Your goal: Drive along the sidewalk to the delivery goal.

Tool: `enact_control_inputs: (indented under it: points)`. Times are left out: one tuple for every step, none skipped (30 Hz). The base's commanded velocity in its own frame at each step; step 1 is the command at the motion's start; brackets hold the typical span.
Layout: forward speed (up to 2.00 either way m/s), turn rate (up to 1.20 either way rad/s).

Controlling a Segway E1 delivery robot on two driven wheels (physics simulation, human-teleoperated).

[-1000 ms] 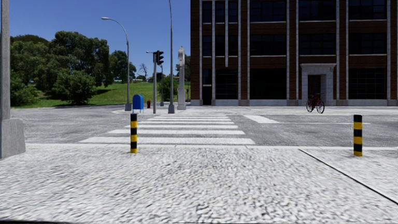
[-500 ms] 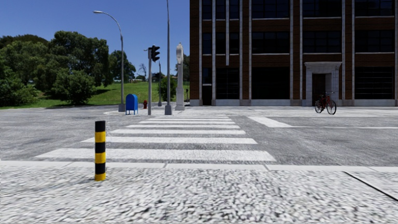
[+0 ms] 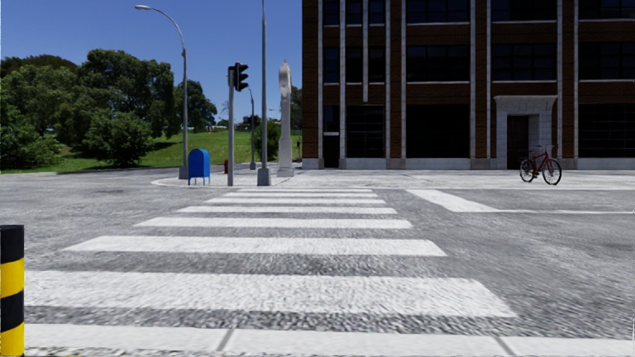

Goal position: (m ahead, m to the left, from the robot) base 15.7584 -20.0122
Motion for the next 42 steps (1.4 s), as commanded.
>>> enact_control_inputs:
  points:
    - [2.0,0.36]
    - [2.0,0.38]
    - [2.0,0.38]
    - [2.0,0.38]
    - [2.0,0.31]
    - [2.0,0.17]
    - [2.0,0.11]
    - [2.0,0.11]
    - [2.0,0.09]
    - [2.0,0.0]
    - [2.0,0.0]
    - [2.0,0.0]
    - [2.0,0.0]
    - [2.0,0.0]
    - [2.0,0.0]
    - [2.0,0.0]
    - [2.0,0.0]
    - [2.0,0.0]
    - [2.0,0.0]
    - [2.0,0.0]
    - [2.0,0.0]
    - [2.0,0.0]
    - [2.0,0.0]
    - [2.0,0.0]
    - [2.0,0.0]
    - [2.0,0.0]
    - [2.0,0.0]
    - [2.0,0.0]
    - [2.0,0.0]
    - [2.0,0.0]
    - [2.0,0.0]
    - [2.0,0.0]
    - [2.0,0.0]
    - [2.0,0.0]
    - [2.0,0.0]
    - [2.0,0.0]
    - [2.0,0.0]
    - [2.0,0.0]
    - [2.0,0.0]
    - [2.0,0.0]
    - [2.0,0.0]
    - [2.0,0.0]
